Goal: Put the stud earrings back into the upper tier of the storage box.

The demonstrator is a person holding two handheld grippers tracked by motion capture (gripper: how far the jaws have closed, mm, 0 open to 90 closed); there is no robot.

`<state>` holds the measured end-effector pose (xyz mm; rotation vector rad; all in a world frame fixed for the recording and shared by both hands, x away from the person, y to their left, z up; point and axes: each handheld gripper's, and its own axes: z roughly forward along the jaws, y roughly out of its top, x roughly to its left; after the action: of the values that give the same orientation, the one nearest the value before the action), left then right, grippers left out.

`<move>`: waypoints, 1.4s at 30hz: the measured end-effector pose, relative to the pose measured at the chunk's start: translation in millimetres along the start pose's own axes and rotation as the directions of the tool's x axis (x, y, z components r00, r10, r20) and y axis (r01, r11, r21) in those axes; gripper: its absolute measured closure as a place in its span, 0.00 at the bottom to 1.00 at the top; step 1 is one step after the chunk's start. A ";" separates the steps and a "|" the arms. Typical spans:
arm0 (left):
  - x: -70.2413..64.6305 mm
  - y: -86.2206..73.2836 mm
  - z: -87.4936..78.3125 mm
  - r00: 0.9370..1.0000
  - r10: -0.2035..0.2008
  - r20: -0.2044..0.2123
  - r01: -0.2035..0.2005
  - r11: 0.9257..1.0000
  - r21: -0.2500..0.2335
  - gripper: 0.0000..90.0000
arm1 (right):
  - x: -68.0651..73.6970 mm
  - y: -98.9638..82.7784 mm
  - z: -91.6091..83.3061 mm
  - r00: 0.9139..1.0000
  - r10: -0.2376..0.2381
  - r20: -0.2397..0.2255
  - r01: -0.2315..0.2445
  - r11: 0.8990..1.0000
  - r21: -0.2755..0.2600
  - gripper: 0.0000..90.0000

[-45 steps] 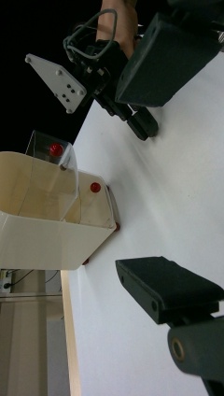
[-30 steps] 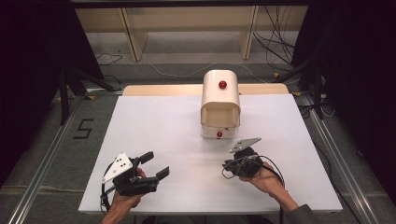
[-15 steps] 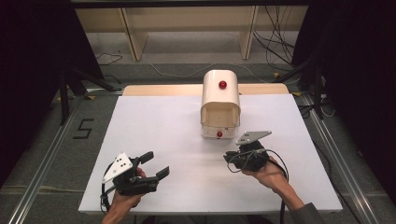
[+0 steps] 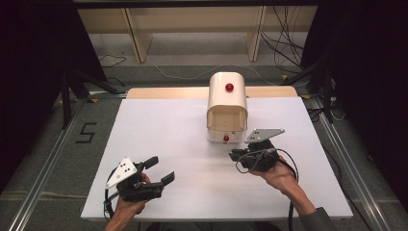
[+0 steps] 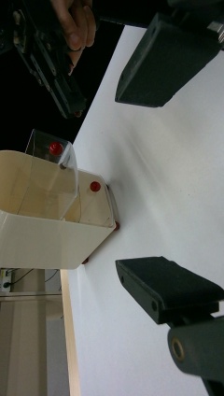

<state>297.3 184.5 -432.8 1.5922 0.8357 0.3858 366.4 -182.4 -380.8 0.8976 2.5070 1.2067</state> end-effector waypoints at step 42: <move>0.8 -0.8 0.9 1.000 0.003 -0.008 -0.003 1.000 0.002 0.18 | -24.4 61.3 -21.6 0.997 0.036 0.065 -0.027 0.991 -0.135 0.88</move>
<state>298.3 184.4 -433.9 1.5949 0.8406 0.3940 402.6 -181.7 -321.6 0.9307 2.3375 1.3141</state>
